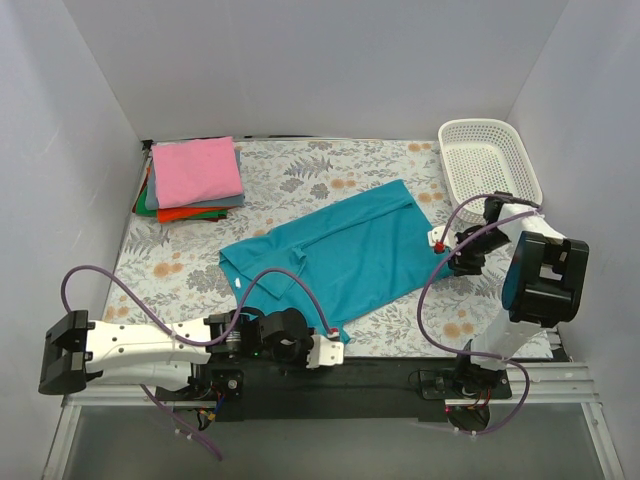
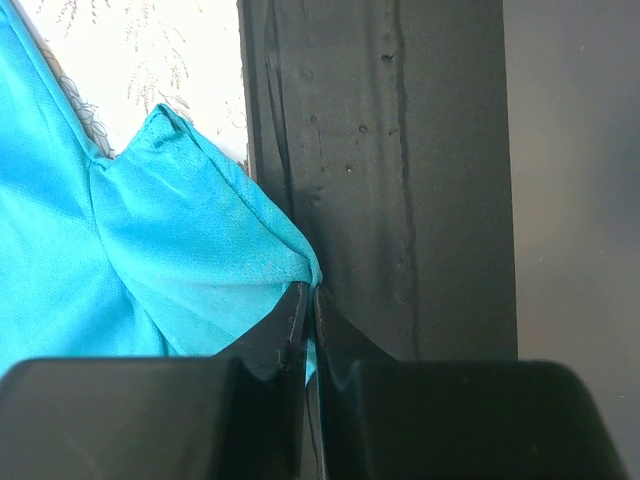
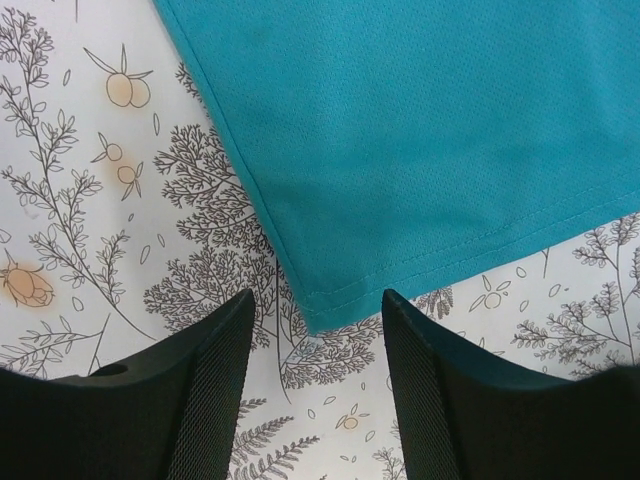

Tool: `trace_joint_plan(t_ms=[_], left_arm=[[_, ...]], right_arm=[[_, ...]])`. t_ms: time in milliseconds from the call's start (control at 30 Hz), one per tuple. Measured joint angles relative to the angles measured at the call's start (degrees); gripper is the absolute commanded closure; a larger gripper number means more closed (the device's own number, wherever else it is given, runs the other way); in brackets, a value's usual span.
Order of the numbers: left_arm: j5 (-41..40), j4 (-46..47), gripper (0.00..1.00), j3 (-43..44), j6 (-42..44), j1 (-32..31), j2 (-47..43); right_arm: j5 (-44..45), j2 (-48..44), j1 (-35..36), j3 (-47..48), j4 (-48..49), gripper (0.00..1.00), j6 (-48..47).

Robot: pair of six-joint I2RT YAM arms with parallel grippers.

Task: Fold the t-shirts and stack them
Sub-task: Fold the tshirt

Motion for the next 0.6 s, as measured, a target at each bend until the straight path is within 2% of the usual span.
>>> trace_joint_plan(t_ms=[167, 400, 600], left_arm=[[0.11, 0.44, 1.0, -0.15, -0.79, 0.37, -1.07], [0.79, 1.92, 1.0, -1.09, -1.86, 0.85, -0.31], [1.77, 2.6, 1.0, -1.42, -2.1, 1.51, -0.07]], right_arm=[[1.36, 2.89, 0.0, 0.46, 0.68, 0.49, -0.33], [2.05, 4.7, 0.61, 0.83, 1.79, 0.86, 0.83], [2.01, 4.83, 0.76, 1.14, 2.19, 0.99, 1.97]])
